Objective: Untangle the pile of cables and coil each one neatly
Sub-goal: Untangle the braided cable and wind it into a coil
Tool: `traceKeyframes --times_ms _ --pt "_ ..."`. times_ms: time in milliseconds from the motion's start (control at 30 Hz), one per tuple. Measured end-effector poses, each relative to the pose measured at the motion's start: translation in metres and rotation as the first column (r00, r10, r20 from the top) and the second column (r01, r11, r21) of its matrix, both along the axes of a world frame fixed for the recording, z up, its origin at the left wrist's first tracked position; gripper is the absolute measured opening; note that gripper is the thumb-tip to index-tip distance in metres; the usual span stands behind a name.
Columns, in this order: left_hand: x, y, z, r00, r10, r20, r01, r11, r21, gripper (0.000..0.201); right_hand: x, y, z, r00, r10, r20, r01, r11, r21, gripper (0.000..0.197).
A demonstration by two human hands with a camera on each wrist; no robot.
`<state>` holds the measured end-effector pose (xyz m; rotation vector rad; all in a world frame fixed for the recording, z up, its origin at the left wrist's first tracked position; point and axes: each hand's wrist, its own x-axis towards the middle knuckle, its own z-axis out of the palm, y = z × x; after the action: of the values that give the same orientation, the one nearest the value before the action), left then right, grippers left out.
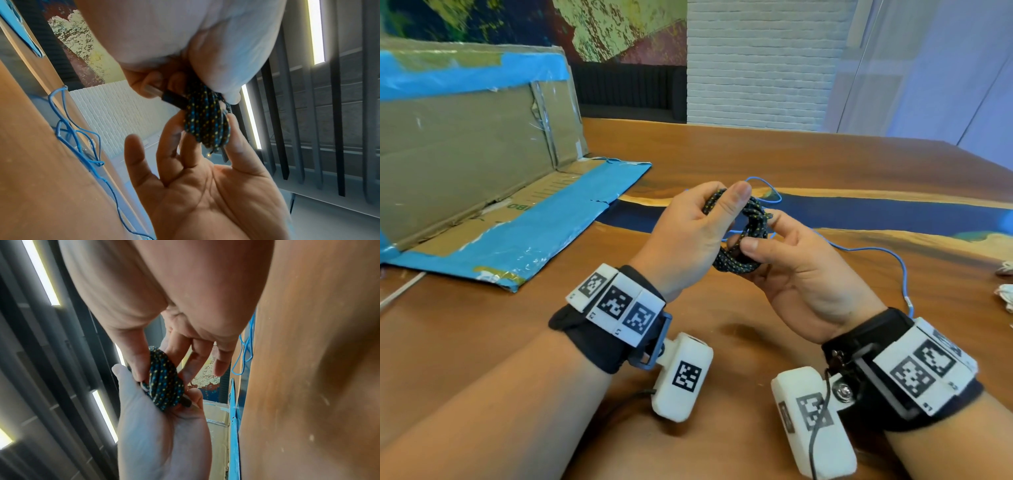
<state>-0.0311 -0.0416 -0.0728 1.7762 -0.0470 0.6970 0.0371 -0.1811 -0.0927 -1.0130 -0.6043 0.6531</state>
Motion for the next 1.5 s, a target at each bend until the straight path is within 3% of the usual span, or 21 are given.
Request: traceKeyframes --times_ms 233,333,533,733,933,1100,1200,1333,1500 --pt "-0.005 -0.009 0.005 0.993 -0.116 0.022 0.117 0.99 -0.075 0.037 0.0 -0.013 0.009 0.974 0.224 -0.041 -0.214 0.962 0.168 0.085" --pt "-0.004 -0.007 0.005 0.992 -0.125 0.015 0.125 0.987 -0.096 0.035 -0.001 -0.012 0.011 0.979 0.205 -0.01 -0.201 0.965 0.169 0.093" --pt "-0.003 -0.003 0.003 0.997 -0.081 0.01 0.081 0.996 -0.024 0.037 0.0 -0.008 0.014 0.99 0.107 0.094 -0.112 0.992 0.057 0.084" --pt "0.001 -0.008 -0.003 0.991 -0.127 -0.052 0.12 0.986 -0.114 0.037 0.001 -0.007 0.01 0.995 0.047 0.087 -0.052 0.998 0.048 0.083" --pt "0.005 -0.004 -0.007 0.996 -0.068 -0.051 0.064 0.994 -0.087 0.036 0.001 -0.003 0.008 0.985 -0.071 0.158 0.071 0.997 0.005 0.072" --pt "0.001 -0.008 -0.005 0.995 -0.094 -0.045 0.092 0.995 -0.038 0.029 -0.001 -0.003 0.008 0.958 -0.149 0.243 0.156 0.988 -0.007 0.048" --pt "-0.001 -0.01 -0.004 0.99 -0.133 -0.042 0.132 0.991 -0.037 0.033 0.001 -0.006 0.011 0.951 -0.115 0.288 0.122 0.992 -0.006 0.035" --pt "-0.001 -0.01 -0.004 0.995 -0.092 -0.044 0.092 0.996 0.004 0.049 0.007 -0.013 0.012 0.952 -0.013 0.305 0.028 0.999 -0.042 0.047" --pt "0.001 -0.012 -0.005 0.997 -0.049 -0.053 0.046 0.997 -0.058 0.026 0.004 -0.001 0.0 0.942 -0.113 0.315 0.139 0.988 -0.061 0.056"
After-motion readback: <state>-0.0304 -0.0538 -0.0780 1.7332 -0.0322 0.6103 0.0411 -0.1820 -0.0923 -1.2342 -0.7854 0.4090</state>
